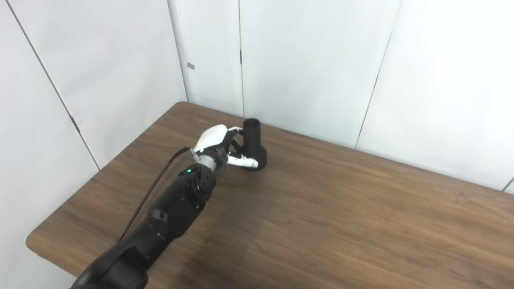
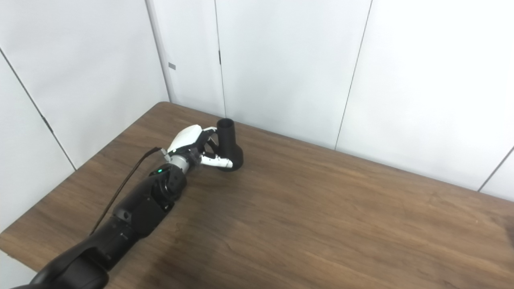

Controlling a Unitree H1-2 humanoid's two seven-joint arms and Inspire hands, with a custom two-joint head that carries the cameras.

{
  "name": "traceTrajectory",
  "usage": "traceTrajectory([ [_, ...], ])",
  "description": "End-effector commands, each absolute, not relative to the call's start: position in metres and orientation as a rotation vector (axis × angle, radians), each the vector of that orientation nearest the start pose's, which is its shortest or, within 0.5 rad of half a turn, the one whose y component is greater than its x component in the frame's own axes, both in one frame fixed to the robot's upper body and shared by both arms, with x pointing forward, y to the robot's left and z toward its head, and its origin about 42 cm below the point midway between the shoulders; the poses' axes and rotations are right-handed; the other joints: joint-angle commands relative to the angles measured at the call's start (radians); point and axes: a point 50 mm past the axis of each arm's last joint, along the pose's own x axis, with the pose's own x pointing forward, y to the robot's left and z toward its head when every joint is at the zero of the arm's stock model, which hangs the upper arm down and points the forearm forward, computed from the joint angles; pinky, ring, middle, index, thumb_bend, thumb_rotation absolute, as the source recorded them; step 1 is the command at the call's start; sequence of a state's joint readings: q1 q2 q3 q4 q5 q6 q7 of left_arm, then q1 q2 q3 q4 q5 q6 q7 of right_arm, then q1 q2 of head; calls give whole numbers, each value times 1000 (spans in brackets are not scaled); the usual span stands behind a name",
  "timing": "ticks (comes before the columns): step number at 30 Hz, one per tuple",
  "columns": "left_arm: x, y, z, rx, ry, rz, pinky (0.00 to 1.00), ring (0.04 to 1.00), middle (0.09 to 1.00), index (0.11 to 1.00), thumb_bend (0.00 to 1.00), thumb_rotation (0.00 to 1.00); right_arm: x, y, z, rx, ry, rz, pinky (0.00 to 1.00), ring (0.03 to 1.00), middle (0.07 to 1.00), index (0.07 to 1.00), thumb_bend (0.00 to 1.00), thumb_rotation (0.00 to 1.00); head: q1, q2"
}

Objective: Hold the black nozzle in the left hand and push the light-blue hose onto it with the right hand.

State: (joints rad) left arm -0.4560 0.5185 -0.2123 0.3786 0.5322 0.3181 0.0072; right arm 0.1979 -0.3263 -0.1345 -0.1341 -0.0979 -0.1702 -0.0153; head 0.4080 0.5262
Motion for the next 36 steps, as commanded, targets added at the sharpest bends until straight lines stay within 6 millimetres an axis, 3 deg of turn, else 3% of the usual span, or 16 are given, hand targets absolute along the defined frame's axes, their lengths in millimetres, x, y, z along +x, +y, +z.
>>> traceTrajectory([
  [1,399,350,115,1117,361,-41,802,910,920,839,1000,291,210,-346,124,-454,-112,-70,453,590,633,603,490,698,-3,4],
  [9,389,333,104,1238,245,-161,949,930,880,826,1000,302,209,-344,127,-464,-99,-63,455,596,638,604,495,717,-5,7],
  [31,384,323,95,1214,213,-201,939,877,823,763,1000,337,207,-340,129,-465,-93,-44,442,590,629,603,471,700,-12,15],
  [34,385,323,93,1194,200,-190,914,828,773,723,1000,340,207,-340,130,-467,-93,-40,439,588,629,602,471,698,-11,18],
  [36,385,322,91,1183,205,-177,904,742,714,690,1000,312,207,-340,130,-473,-98,-35,440,589,630,605,462,701,-11,18],
])
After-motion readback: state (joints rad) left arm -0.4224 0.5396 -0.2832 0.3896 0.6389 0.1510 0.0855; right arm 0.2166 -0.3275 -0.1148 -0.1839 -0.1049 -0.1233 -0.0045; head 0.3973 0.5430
